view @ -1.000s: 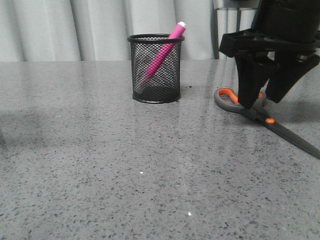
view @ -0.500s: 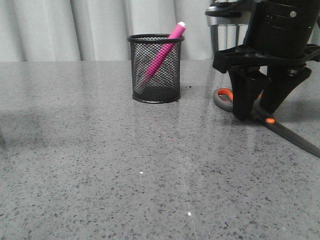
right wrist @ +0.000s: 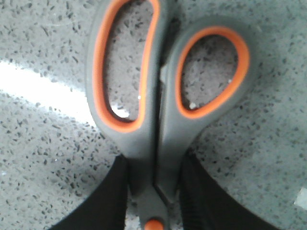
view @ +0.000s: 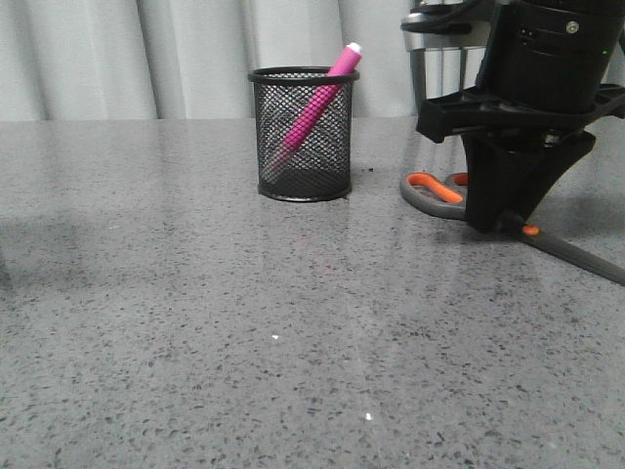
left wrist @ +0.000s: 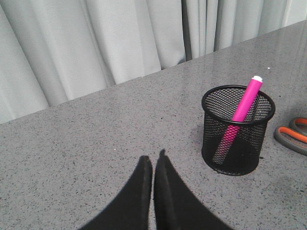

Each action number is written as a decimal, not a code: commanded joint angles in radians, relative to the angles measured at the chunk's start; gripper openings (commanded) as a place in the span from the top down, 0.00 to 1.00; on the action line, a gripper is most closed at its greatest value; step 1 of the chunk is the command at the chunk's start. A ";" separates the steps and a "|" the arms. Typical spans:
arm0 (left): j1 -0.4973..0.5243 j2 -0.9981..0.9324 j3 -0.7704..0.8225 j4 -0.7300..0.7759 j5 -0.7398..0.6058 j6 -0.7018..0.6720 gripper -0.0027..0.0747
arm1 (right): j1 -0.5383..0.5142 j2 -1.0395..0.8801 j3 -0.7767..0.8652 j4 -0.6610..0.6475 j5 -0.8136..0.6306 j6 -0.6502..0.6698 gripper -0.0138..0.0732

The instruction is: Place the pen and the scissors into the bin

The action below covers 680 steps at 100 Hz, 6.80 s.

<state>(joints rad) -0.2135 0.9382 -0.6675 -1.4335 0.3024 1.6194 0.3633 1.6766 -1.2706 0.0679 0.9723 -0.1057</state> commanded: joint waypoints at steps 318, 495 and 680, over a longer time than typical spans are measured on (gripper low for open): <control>0.003 -0.052 -0.002 0.012 -0.132 -0.011 0.99 | 0.112 -0.565 0.344 0.135 -1.289 -0.299 0.92; 0.003 -0.871 0.495 -0.189 -0.289 -0.011 0.99 | -0.066 -1.477 1.136 0.272 -1.307 -0.299 0.92; 0.188 -0.975 0.712 1.374 -0.312 -1.549 0.99 | -0.066 -1.477 1.136 0.272 -1.305 -0.299 0.92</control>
<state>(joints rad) -0.0259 -0.0040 0.0014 -0.0532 0.0621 0.0830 0.3034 0.1919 -0.1080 0.3442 -0.2690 -0.3952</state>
